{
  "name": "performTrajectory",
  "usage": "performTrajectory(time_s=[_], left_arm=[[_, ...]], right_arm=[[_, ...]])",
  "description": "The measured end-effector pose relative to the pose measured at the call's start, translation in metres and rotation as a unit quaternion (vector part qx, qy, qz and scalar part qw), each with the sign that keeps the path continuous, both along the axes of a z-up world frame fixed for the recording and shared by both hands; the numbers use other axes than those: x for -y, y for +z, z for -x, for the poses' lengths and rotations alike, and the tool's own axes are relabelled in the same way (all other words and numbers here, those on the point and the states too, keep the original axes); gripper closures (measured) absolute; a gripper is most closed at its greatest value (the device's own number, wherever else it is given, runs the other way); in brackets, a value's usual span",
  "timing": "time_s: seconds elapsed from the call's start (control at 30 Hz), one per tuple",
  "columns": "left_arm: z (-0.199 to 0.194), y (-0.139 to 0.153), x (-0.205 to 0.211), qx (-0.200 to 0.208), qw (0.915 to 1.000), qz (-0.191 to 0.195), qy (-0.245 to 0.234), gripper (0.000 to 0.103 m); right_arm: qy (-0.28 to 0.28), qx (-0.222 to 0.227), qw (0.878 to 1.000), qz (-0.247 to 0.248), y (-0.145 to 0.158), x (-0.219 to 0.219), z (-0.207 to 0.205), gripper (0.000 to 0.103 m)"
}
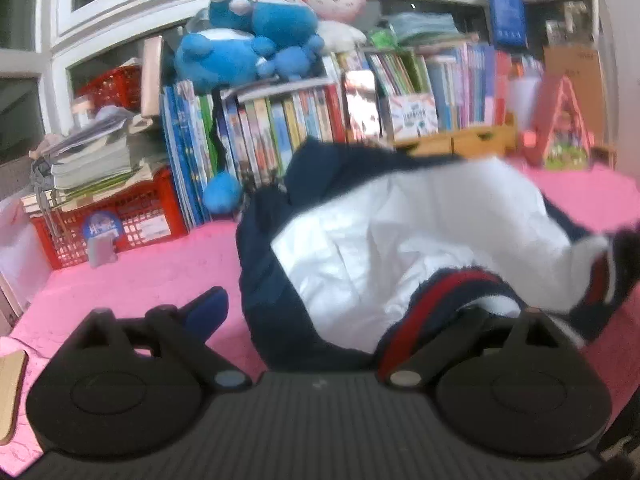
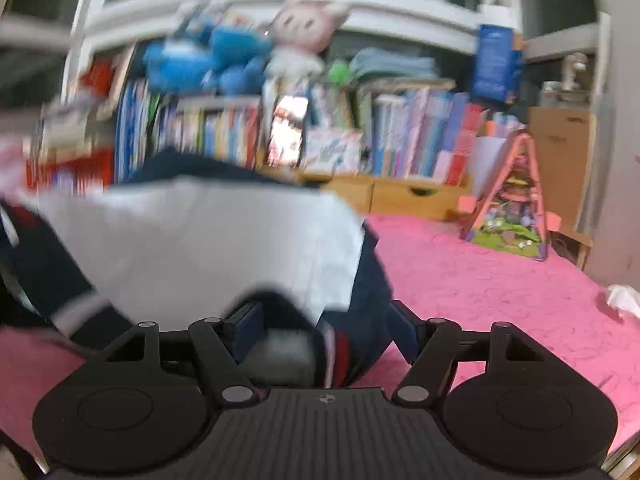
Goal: Fold clothes
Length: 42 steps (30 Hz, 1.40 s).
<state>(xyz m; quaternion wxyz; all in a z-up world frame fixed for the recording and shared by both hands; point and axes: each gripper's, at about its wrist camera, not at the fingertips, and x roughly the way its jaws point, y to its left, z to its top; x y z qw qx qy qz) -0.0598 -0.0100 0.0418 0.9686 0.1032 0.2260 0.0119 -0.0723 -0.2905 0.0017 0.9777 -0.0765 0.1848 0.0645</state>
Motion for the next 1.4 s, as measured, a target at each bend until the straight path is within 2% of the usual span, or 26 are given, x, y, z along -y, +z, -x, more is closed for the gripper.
performTrajectory(time_s=[0.03, 0.1, 0.13, 0.2, 0.3, 0.43, 0.5, 0.57, 0.6, 0.67, 0.7, 0.73, 0.8, 0.83, 0.9, 0.93, 0.97, 1.03, 1.13, 1.2, 1.3, 1.4], left_arm=[[0.002, -0.004, 0.001, -0.008, 0.9999, -0.012, 0.001, 0.006], [0.005, -0.017, 0.004, -0.025, 0.9977, -0.063, 0.008, 0.005], [0.007, -0.024, 0.005, -0.033, 0.9949, -0.094, 0.014, 0.005], [0.012, -0.039, 0.008, -0.048, 0.9870, -0.153, 0.013, 0.001], [0.021, -0.050, 0.013, -0.071, 0.9825, -0.172, -0.015, 0.000], [0.030, -0.056, 0.021, -0.074, 0.9722, -0.220, -0.032, 0.000], [0.035, -0.045, 0.013, -0.067, 0.9740, -0.215, -0.025, 0.003], [0.044, -0.014, -0.006, -0.055, 0.9897, -0.131, -0.016, 0.007], [0.050, 0.003, -0.020, -0.043, 0.9962, -0.073, -0.015, 0.006], [0.059, 0.022, -0.043, -0.030, 0.9994, -0.011, -0.016, 0.001], [0.059, 0.020, -0.047, -0.041, 0.9989, -0.024, -0.008, 0.000], [0.058, 0.010, -0.047, -0.064, 0.9965, -0.053, -0.001, 0.000], [0.060, -0.016, -0.043, -0.123, 0.9888, -0.083, -0.021, 0.001], [0.062, -0.029, -0.041, -0.149, 0.9842, -0.087, -0.038, 0.001], [0.068, -0.044, -0.038, -0.171, 0.9795, -0.081, -0.068, 0.001], [0.070, -0.045, -0.039, -0.172, 0.9798, -0.069, -0.075, 0.001], [0.070, -0.041, -0.044, -0.169, 0.9810, -0.044, -0.084, 0.001], [0.070, -0.033, -0.054, -0.163, 0.9809, 0.012, -0.105, 0.002], [0.075, -0.018, -0.077, -0.135, 0.9752, 0.093, -0.148, 0.002], [0.083, -0.009, -0.093, -0.115, 0.9709, 0.140, -0.156, 0.000], [0.095, 0.004, -0.121, -0.077, 0.9611, 0.215, -0.155, 0.000], [0.107, 0.013, -0.143, -0.041, 0.9621, 0.250, -0.101, 0.000]], right_arm=[[-0.007, 0.001, 1.000, 0.022, -0.005, -0.004, -0.003, 0.036], [-0.024, 0.003, 0.998, 0.060, -0.012, -0.009, -0.007, 0.040], [-0.039, 0.010, 0.998, 0.050, -0.010, -0.001, -0.004, 0.044], [-0.078, 0.022, 0.996, 0.021, -0.003, 0.023, 0.002, 0.046], [-0.084, 0.008, 0.996, -0.016, 0.002, 0.055, 0.013, 0.045], [-0.066, -0.032, 0.997, 0.002, -0.014, 0.066, 0.026, 0.045], [-0.057, -0.051, 0.997, 0.002, -0.021, 0.067, 0.029, 0.045], [-0.041, -0.053, 0.998, -0.005, -0.024, 0.063, 0.034, 0.045], [-0.033, -0.046, 0.998, -0.003, -0.023, 0.060, 0.037, 0.045], [-0.016, -0.032, 0.999, 0.003, -0.022, 0.053, 0.042, 0.044], [-0.012, -0.033, 0.999, 0.005, -0.022, 0.051, 0.040, 0.044], [-0.007, -0.036, 0.999, 0.002, -0.022, 0.050, 0.038, 0.042], [0.007, -0.046, 0.999, 0.001, -0.023, 0.049, 0.034, 0.039], [0.013, -0.050, 0.999, 0.011, -0.022, 0.049, 0.035, 0.039], [0.022, -0.059, 0.997, 0.037, -0.022, 0.050, 0.039, 0.039], [0.026, -0.066, 0.996, 0.047, -0.023, 0.054, 0.042, 0.037], [0.029, -0.073, 0.995, 0.057, -0.024, 0.058, 0.045, 0.031], [0.034, -0.085, 0.993, 0.069, -0.026, 0.065, 0.050, 0.027], [0.035, -0.089, 0.993, 0.072, -0.026, 0.068, 0.054, 0.026], [0.035, -0.093, 0.993, 0.068, -0.024, 0.069, 0.053, 0.026], [0.038, -0.095, 0.993, 0.066, -0.026, 0.068, 0.050, 0.025], [0.034, -0.093, 0.993, 0.066, -0.028, 0.066, 0.051, 0.023]])
